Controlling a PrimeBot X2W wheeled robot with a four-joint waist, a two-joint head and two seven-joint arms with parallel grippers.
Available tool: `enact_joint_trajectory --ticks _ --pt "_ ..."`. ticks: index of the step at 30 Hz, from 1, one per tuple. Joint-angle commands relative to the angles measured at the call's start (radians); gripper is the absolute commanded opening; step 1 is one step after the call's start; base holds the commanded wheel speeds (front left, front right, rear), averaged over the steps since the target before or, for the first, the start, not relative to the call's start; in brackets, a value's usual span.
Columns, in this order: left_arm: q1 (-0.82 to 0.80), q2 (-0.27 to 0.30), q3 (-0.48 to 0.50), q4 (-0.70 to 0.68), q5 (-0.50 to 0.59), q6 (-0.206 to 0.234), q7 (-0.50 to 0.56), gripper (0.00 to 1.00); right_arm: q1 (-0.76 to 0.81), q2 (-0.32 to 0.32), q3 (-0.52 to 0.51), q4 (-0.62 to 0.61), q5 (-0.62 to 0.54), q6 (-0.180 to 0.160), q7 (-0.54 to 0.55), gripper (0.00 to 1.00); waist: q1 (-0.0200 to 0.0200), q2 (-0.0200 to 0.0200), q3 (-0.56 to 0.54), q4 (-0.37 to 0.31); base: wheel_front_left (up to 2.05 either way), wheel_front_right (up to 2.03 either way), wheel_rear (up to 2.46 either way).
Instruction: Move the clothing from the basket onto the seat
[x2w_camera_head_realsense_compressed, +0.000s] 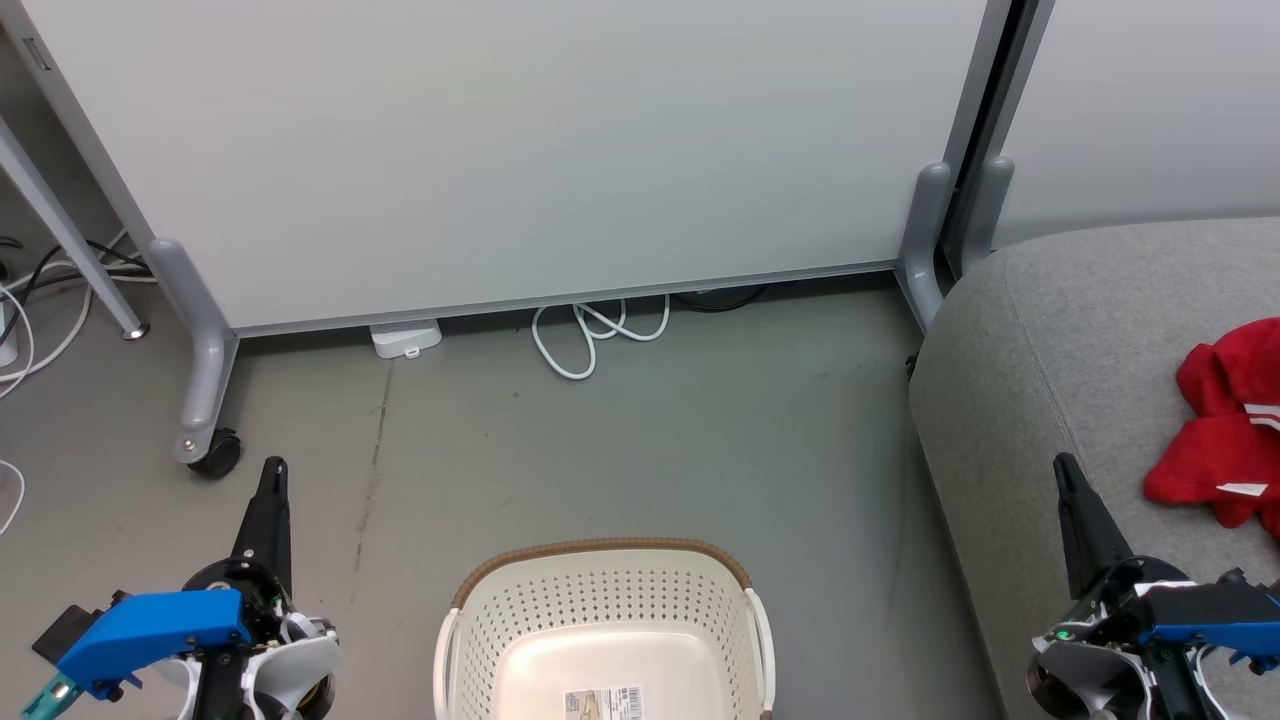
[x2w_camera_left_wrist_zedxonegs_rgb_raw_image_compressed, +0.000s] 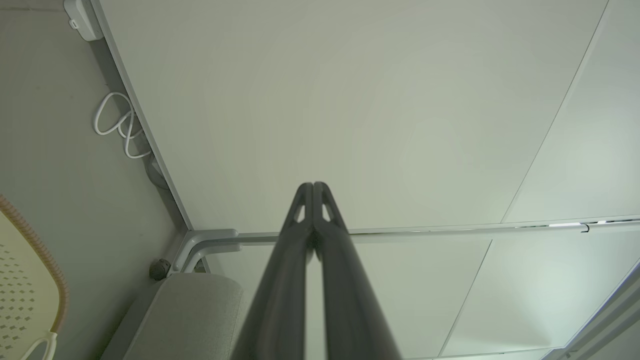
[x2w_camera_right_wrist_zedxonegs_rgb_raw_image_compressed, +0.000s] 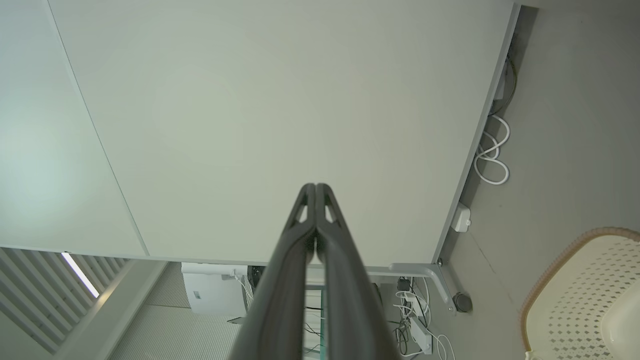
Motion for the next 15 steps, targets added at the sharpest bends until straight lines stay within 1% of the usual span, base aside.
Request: enact_joint_trajectory --ticks 1,15 --pt "-0.011 -0.001 0.003 -0.004 -0.002 0.003 0.004 0.00 -0.011 0.002 -0.002 -0.004 0.002 0.000 0.004 0.00 0.0000 0.0000 0.000 0.000 0.00 0.00 0.00" --pt "-0.011 -0.001 0.003 -0.004 -0.002 0.003 0.004 0.00 -0.011 0.002 -0.002 -0.004 0.002 0.000 0.004 0.00 0.0000 0.0000 0.000 0.000 0.00 0.00 0.00"
